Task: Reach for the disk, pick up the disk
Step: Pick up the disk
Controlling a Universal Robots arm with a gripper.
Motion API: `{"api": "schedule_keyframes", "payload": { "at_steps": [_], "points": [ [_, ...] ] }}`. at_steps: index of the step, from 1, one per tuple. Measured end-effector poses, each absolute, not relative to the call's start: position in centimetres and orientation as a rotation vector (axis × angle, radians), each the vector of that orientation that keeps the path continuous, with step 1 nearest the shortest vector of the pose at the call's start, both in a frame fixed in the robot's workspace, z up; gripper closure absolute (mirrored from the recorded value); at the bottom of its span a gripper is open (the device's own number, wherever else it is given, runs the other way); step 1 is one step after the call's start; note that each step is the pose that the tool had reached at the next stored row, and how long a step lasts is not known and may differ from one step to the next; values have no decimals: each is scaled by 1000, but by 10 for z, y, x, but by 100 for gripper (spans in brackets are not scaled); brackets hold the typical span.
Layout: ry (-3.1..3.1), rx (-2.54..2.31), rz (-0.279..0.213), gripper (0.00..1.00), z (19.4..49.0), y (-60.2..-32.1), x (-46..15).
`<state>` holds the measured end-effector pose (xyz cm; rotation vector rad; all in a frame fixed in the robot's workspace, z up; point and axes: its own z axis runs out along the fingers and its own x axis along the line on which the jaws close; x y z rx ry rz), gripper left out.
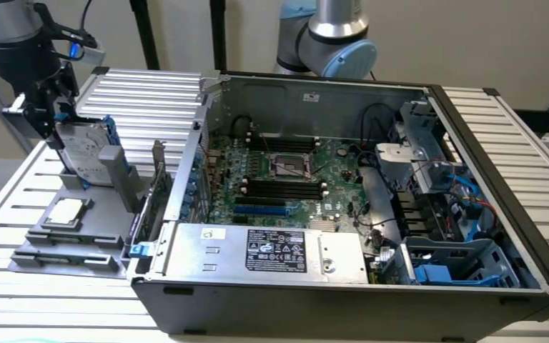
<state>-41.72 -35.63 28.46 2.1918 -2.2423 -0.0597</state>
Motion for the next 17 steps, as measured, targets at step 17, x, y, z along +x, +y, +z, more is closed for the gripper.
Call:
{"api": "schedule_keyframes", "payload": {
  "at_steps": [17],
  "points": [
    [-2245,2191,-61,62,288,-357,-419]
  ]
}}
